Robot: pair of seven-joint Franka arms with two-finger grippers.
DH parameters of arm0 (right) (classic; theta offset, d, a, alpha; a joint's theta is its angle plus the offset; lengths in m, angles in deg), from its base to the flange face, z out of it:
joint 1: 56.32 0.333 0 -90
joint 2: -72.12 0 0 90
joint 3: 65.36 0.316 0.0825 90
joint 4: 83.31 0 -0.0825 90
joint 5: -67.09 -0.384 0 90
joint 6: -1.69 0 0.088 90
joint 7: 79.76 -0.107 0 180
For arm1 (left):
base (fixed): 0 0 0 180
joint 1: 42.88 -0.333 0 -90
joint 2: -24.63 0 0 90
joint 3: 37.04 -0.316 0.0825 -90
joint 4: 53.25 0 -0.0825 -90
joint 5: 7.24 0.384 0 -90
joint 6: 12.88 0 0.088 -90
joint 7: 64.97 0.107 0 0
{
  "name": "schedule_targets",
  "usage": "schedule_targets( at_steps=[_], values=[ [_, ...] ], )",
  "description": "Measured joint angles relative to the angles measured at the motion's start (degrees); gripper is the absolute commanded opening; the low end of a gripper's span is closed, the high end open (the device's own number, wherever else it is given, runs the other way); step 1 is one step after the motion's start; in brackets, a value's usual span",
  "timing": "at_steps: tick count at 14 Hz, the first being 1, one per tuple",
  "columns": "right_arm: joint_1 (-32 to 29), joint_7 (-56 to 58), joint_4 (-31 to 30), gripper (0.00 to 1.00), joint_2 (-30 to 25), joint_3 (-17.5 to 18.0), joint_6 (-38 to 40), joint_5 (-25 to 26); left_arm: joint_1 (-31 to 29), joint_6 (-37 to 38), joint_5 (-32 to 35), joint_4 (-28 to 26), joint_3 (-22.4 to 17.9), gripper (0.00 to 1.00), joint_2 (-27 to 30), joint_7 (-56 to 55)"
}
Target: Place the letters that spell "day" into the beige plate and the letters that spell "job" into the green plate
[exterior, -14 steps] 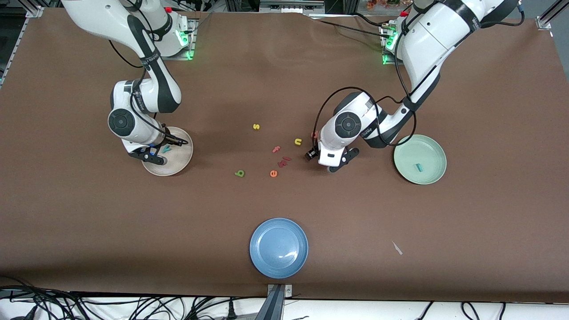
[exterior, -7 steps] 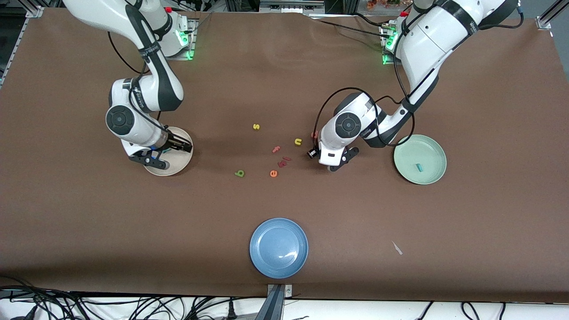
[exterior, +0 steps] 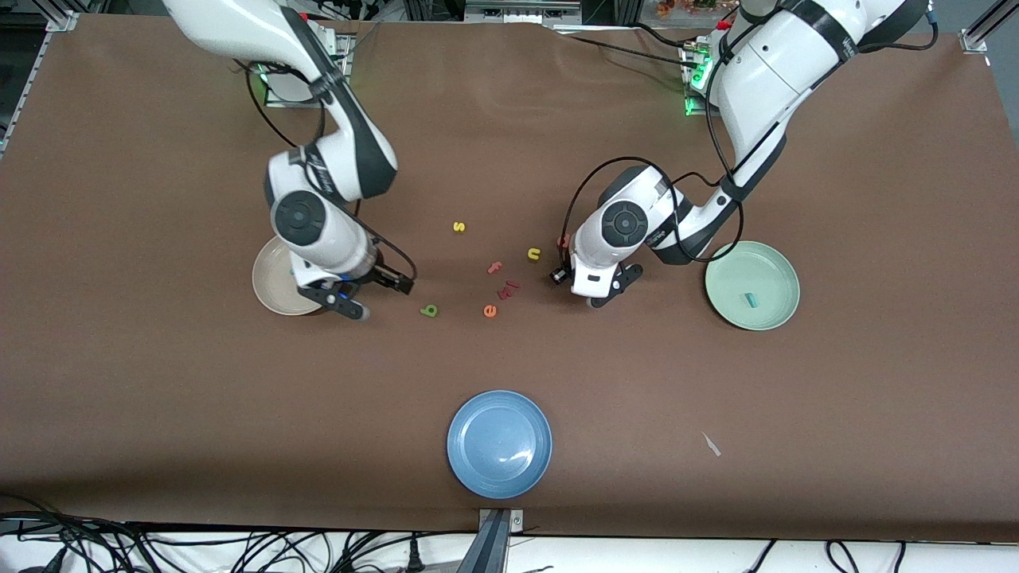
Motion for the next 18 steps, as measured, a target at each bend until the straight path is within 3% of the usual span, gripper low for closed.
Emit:
schedule_targets(
  at_steps=[5, 7, 10, 14, 18],
  values=[
    [3.5, -5.4, 10.4, 0.98, 11.4, 0.0, -2.3, 0.0, -1.0, -0.2, 0.2, 0.7, -0.2, 0.0, 0.2, 0.0],
    [3.6, -5.5, 11.5, 0.81, 12.8, -0.2, -4.0, 0.0, -3.2, 1.2, 2.0, 1.5, -0.3, 0.0, 1.8, 0.5],
    [3.5, -5.5, 11.6, 0.49, 13.5, -0.5, -5.5, 0.1, -9.5, 11.1, 3.0, 2.0, -0.2, 0.0, 6.5, 8.1],
    [3.5, -5.5, 11.6, 0.45, 14.0, -0.5, -6.1, 0.1, -19.8, 21.4, 3.0, 2.0, -0.1, 0.0, 10.5, 21.4],
    [3.5, -5.4, 11.6, 0.27, 14.1, -0.5, -6.2, 0.2, -27.0, 24.6, 3.0, 1.1, -0.2, 0.0, 11.0, 33.3]
  ],
)
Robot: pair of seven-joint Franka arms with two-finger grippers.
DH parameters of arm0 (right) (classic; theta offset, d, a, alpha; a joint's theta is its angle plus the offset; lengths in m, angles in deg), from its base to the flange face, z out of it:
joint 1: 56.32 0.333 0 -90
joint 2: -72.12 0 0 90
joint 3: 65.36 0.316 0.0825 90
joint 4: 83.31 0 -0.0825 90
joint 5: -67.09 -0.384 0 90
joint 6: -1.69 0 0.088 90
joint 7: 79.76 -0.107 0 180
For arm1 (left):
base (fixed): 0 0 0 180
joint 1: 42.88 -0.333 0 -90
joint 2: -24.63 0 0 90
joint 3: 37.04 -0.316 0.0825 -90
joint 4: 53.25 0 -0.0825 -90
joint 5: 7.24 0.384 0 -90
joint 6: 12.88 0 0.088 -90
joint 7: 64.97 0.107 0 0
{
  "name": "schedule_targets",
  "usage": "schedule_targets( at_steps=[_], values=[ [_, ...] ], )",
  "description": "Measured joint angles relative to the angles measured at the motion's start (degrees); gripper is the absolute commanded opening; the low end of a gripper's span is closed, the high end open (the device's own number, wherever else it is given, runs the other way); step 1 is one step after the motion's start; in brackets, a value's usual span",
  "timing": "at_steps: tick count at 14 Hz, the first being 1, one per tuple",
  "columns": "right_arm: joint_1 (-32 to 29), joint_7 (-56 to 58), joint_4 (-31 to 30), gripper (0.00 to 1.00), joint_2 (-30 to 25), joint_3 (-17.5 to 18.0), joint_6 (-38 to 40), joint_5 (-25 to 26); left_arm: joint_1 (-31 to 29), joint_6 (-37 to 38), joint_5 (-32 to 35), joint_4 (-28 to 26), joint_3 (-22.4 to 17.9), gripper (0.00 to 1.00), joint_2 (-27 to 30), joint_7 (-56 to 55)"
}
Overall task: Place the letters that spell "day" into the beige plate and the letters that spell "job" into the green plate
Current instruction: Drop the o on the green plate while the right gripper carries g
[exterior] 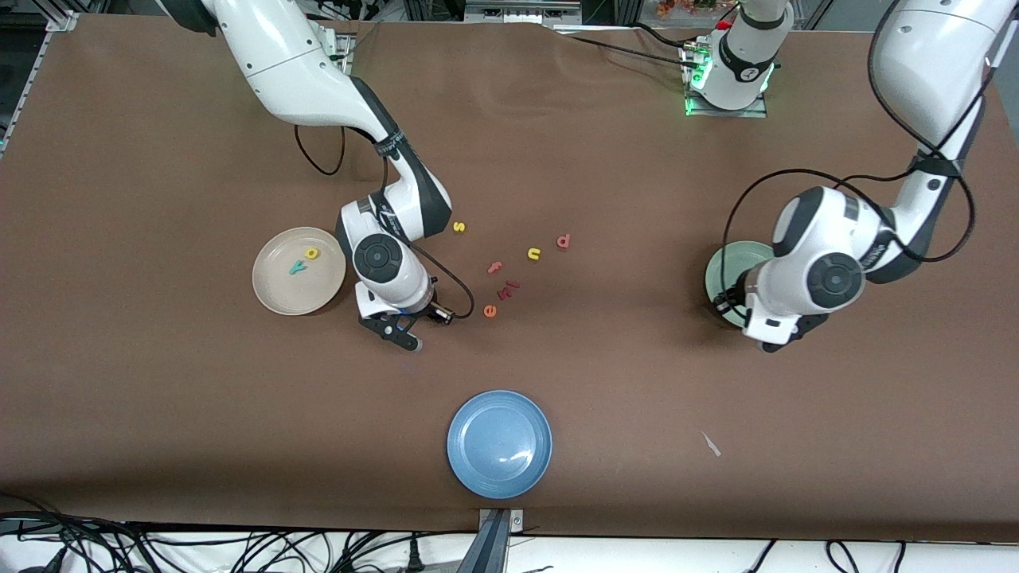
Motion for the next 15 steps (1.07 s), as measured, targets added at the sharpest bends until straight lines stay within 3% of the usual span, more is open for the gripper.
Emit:
schedule_targets(
  at_steps=[3, 4, 5, 6, 10, 15],
  values=[
    [0.0, 0.1, 0.0, 0.24, -0.1, -0.1, 0.0, 0.0, -3.8, 0.1, 0.0, -1.8, -0.2, 0.03, -1.3, 6.2],
    [0.0, 0.3, 0.1, 0.24, 0.0, -0.2, 0.0, 0.0, -4.6, 0.1, 0.0, -2.2, -0.2, 0.29, -2.1, 7.3],
    [0.0, 0.4, 0.3, 0.24, -0.1, -0.3, 0.0, 0.1, -5.2, 0.1, 0.0, -2.4, -0.3, 0.75, -2.9, 8.1],
    [0.0, 0.8, 0.5, 0.24, -0.2, -0.6, 0.4, 0.5, -5.6, 0.1, 0.0, -2.5, -0.3, 1.0, -3.6, 8.4],
    [-0.2, 6.7, 1.8, 0.24, -2.5, -3.8, 6.9, 1.3, -5.8, 2.7, 0.0, -1.7, 1.2, 1.0, -3.9, 8.3],
    [-0.8, 20.7, -0.1, 0.23, -8.1, -10.4, 17.9, 1.2, -5.7, 5.9, -3.8, 0.0, 12.2, 1.0, -1.2, -0.7]
  ],
)
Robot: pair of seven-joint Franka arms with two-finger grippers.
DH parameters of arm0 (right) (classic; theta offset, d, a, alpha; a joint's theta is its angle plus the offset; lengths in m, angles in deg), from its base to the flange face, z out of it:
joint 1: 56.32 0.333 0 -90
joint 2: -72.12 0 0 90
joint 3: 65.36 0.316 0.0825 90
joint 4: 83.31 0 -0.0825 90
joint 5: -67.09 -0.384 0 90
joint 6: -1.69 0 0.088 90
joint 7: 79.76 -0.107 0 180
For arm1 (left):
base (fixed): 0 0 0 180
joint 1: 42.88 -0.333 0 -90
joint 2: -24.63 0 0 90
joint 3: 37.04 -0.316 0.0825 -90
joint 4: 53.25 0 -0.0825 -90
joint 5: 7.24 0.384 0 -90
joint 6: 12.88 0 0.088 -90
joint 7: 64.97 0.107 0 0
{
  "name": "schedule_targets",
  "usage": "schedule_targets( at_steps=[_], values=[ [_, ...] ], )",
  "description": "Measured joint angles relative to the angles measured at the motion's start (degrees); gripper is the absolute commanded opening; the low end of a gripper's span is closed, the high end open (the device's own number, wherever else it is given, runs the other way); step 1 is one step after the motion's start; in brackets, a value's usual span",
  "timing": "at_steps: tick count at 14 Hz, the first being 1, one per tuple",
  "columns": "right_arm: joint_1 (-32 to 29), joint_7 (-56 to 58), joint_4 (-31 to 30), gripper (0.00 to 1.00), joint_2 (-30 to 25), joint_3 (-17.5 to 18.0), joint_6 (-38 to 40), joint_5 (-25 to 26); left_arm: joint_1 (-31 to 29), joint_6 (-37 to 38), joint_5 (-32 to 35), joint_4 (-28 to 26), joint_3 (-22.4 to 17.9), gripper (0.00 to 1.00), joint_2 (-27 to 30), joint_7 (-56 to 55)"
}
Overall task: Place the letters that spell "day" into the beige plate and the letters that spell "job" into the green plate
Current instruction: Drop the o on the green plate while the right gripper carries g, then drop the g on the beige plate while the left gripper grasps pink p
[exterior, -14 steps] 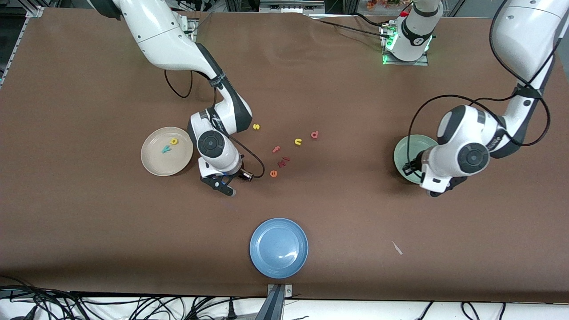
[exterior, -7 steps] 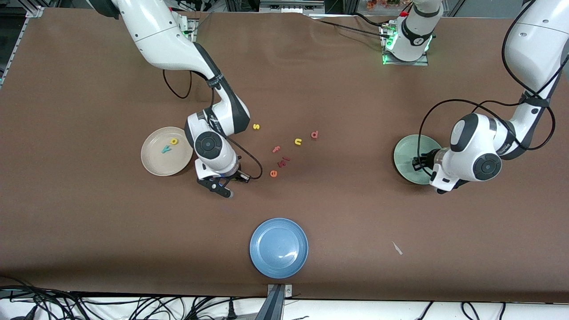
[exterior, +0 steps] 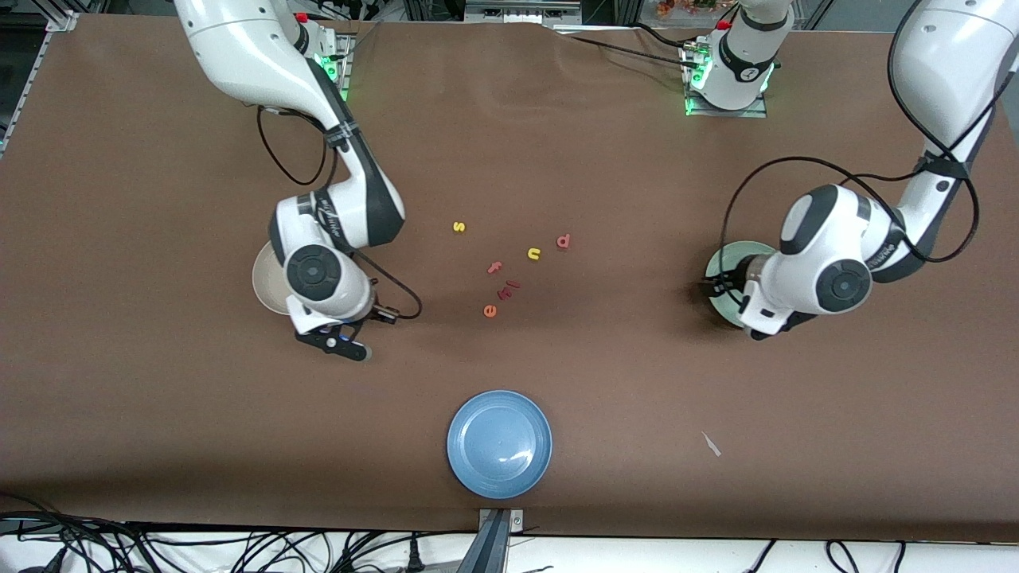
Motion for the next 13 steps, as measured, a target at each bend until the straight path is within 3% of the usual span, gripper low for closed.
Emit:
schedule_targets(
  at_steps=[4, 6, 9, 10, 11, 12, 13],
  values=[
    [-3.5, 17.9, -11.9, 0.23, -7.2, -5.6, 0.1, -4.5, 3.2, -5.4, -1.1, -0.6, 7.0, 1.0, 0.1, -11.3],
    [-4.8, 23.1, -16.6, 0.23, -9.0, -7.6, -0.1, -7.4, 9.3, -8.1, -1.1, -1.0, 7.0, 1.0, -0.1, -14.1],
    [-4.5, 23.9, -21.2, 0.27, -9.2, -7.4, -5.3, -9.1, 16.6, -10.0, 1.1, -2.0, 6.7, 1.0, -0.6, -18.3],
    [-4.3, 23.9, -22.8, 0.39, -9.1, -6.9, -8.1, -9.7, 17.9, -10.7, 2.2, -2.5, 6.6, 1.0, -0.9, -19.5],
    [-4.1, 23.8, -24.0, 0.62, -8.8, -6.3, -10.1, -10.3, 18.8, -12.4, 2.9, -3.3, 6.6, 1.0, -1.2, -20.5],
    [-4.0, 23.5, -24.7, 0.99, -8.5, -5.5, -11.2, -11.0, 19.4, -14.8, 3.6, -4.5, 6.5, 1.0, -1.6, -21.5],
    [-3.7, 22.8, -24.9, 1.0, -8.3, -5.1, -11.7, -11.5, 20.1, -16.7, 4.7, -5.8, 6.5, 1.0, -2.0, -22.7]
  ],
)
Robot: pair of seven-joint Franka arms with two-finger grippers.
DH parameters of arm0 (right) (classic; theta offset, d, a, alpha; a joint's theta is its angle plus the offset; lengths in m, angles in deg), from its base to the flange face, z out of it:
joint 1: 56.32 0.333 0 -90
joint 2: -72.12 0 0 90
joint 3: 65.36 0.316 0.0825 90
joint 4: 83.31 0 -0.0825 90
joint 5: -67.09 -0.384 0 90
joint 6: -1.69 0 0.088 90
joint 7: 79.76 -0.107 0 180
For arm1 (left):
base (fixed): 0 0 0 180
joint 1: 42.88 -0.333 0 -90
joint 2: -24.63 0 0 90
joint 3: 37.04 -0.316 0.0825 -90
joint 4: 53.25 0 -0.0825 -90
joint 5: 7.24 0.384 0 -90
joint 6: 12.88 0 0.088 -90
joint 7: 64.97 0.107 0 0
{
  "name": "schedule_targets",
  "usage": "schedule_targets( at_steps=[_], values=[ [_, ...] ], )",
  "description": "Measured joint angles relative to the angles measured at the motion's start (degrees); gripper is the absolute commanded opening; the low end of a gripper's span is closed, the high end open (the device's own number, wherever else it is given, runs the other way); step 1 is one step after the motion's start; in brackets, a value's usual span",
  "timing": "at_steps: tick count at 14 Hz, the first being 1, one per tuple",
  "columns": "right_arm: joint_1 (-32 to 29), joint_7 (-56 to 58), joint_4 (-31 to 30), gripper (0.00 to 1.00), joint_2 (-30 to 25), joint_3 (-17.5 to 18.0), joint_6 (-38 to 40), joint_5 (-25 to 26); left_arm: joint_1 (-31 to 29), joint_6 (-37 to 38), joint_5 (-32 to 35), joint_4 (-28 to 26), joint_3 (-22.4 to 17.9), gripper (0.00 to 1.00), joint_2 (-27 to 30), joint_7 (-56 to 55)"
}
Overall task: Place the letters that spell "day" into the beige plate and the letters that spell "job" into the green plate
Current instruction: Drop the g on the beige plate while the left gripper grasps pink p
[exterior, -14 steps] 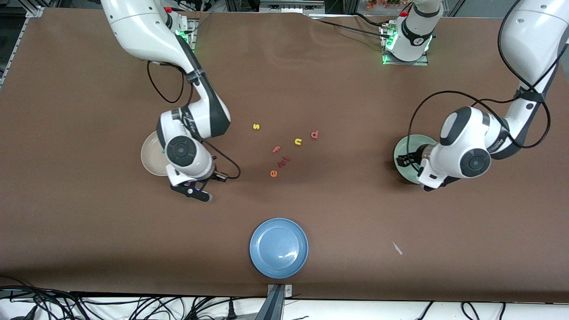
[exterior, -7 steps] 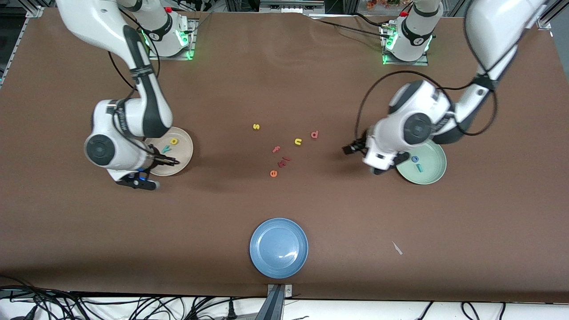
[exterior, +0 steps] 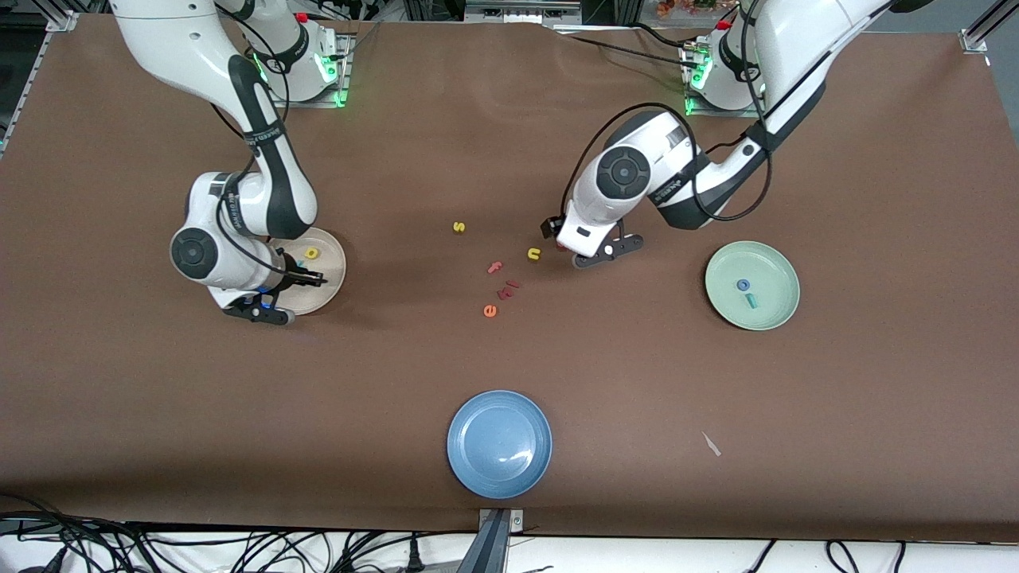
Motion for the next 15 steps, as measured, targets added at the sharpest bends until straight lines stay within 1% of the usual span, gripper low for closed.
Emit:
schedule_targets(
  at_steps=[4, 6, 8, 10, 12, 15],
  values=[
    [0.7, -1.3, 0.1, 1.0, 0.1, 0.3, -0.3, -0.3, 3.2, -2.2, 7.8, -2.1, -0.2, 1.0, -2.2, -7.8],
    [0.7, -1.3, 1.1, 1.0, -0.5, 0.3, 0.4, -0.3, 3.8, -2.4, 9.6, -2.1, -0.3, 1.0, -3.4, -9.5],
    [0.7, -1.3, 3.5, 1.0, -1.6, 0.2, 3.9, -0.3, 3.8, -3.0, 10.1, -2.1, -0.3, 1.0, -3.9, -10.0],
    [0.7, -1.3, 7.5, 1.0, -2.8, -0.5, 9.0, -0.2, 4.8, -4.3, 10.2, -2.1, -0.6, 1.0, -4.0, -10.6],
    [0.7, -1.2, 13.0, 1.0, -3.6, -1.5, 15.3, 0.7, 7.0, -4.9, 11.4, -2.1, -2.1, 0.99, -4.1, -11.7],
    [0.7, -1.2, 22.9, 1.0, -4.4, -2.4, 23.5, 5.2, 8.4, -5.3, 14.8, -2.1, -3.2, 0.99, -4.9, -12.3]
  ],
)
